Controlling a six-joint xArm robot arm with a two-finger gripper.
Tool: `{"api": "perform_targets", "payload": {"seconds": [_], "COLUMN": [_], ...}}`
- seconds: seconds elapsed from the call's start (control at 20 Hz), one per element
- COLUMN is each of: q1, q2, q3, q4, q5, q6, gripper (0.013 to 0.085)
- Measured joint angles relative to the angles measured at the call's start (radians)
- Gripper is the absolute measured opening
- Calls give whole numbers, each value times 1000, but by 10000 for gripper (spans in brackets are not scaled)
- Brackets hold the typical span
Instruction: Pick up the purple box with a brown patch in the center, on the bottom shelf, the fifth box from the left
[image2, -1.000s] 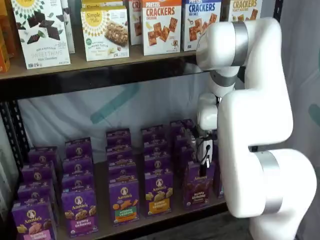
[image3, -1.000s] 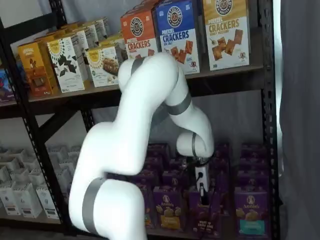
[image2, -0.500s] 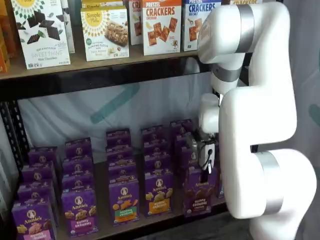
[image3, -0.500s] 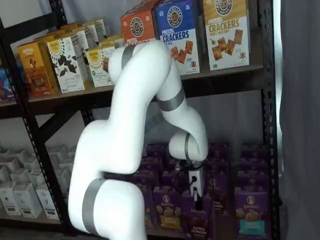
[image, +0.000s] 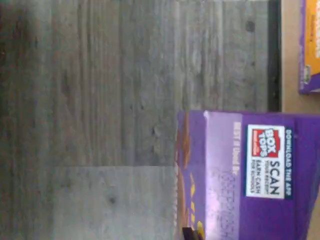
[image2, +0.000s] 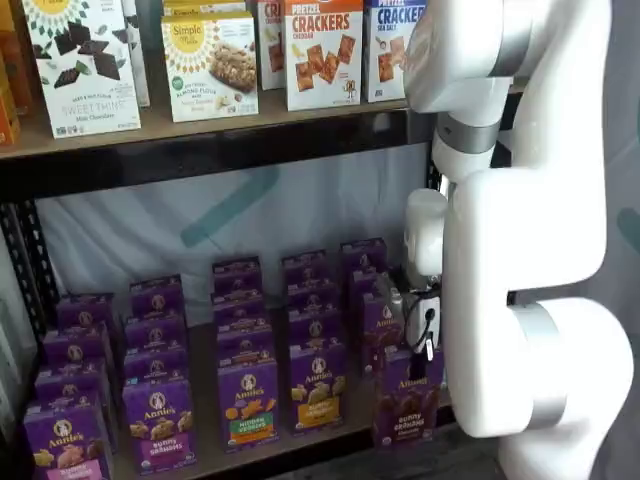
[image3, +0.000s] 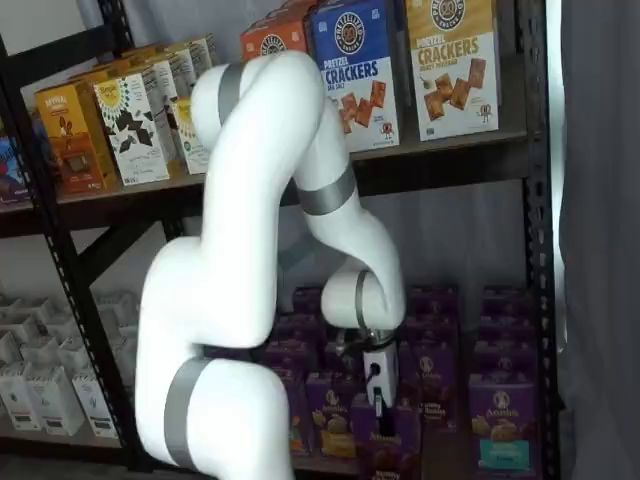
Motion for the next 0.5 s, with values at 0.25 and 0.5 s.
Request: {"api": "perform_targets", "payload": {"seconds": [0.25, 0.5], "q1": [13, 43], "q2": [-126, -273], "q3": [138, 265], "q4": [-22, 37], "q5": [-15, 5], "q6": [34, 7], "gripper": [290, 290]}}
